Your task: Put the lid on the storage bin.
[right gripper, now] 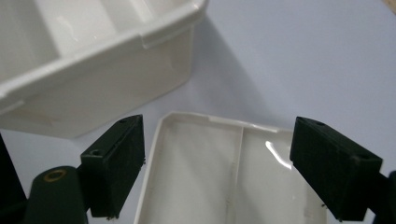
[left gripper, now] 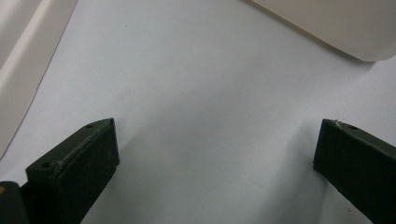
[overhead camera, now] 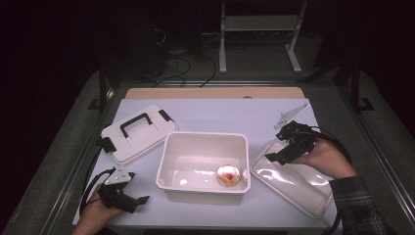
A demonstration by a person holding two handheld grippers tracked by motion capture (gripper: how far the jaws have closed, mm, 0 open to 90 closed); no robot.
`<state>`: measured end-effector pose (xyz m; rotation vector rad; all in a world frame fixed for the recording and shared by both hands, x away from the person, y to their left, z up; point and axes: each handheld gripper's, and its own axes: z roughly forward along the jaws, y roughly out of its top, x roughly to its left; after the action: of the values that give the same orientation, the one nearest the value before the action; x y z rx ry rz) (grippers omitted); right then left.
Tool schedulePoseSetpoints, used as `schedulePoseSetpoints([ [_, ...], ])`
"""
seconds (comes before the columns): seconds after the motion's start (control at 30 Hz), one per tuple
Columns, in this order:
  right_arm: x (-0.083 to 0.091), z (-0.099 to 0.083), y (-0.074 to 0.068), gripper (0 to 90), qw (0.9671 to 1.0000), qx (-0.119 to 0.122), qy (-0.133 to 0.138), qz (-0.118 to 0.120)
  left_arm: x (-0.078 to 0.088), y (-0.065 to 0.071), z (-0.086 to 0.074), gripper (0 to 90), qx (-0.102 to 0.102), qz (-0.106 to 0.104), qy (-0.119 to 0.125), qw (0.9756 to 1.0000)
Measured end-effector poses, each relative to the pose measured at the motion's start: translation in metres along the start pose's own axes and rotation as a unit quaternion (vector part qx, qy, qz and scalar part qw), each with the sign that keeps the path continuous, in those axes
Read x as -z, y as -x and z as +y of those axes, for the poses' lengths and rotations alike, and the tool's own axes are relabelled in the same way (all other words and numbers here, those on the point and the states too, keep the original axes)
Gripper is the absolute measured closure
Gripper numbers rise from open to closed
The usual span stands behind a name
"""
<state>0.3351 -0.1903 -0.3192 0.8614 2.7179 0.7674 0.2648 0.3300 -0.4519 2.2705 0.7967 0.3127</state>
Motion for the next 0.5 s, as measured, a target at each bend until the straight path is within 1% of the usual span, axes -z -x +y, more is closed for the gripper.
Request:
schedulePoseSetpoints([
  [0.1, -0.002, -0.010, 0.004, 18.7, 0.9999, -0.007, -0.001, -0.009, 0.000, 0.000, 0.000, 0.0, 0.000, 0.000, 0.000, 1.0000],
  [0.27, -0.007, -0.026, 0.008, 23.2, 0.9994, -0.026, -0.012, -0.019, 0.000, 0.000, 0.000, 0.0, 0.000, 0.000, 0.000, 1.0000],
  [0.5, -0.017, -0.051, 0.012, 32.8, 0.9980, -0.050, -0.028, -0.025, 0.000, 0.000, 0.000, 0.0, -0.001, 0.000, 0.000, 1.0000],
])
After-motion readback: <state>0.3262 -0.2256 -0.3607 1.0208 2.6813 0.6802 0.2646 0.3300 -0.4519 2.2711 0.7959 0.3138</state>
